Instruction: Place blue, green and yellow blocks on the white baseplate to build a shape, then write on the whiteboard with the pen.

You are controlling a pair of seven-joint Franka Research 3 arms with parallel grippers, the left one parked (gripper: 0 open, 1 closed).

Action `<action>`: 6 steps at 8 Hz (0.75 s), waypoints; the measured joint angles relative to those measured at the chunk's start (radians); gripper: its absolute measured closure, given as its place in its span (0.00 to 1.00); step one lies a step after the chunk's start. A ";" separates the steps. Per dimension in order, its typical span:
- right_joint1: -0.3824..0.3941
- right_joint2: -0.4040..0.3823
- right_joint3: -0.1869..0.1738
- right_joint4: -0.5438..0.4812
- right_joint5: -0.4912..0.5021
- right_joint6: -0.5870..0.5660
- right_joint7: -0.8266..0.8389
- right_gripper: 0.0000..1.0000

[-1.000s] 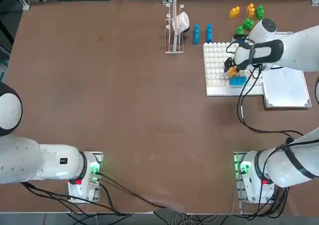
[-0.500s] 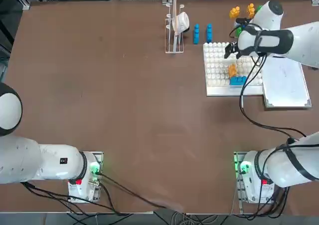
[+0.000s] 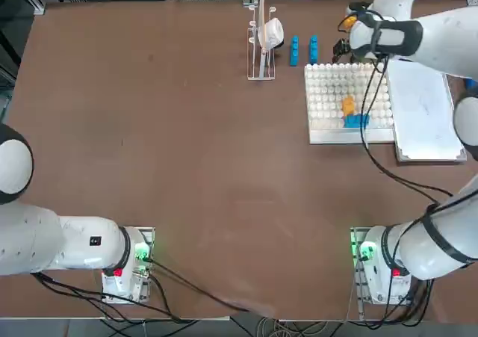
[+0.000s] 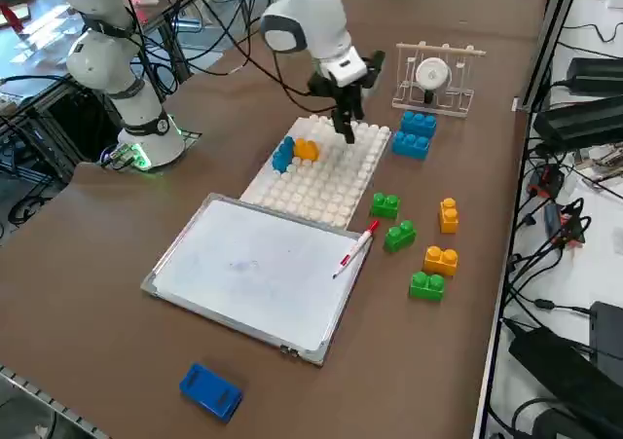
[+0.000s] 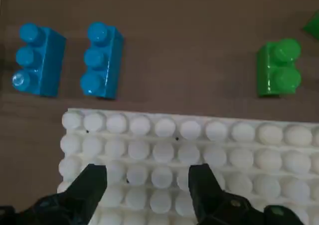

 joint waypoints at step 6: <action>0.080 0.335 0.003 0.357 0.000 -0.004 0.221 0.00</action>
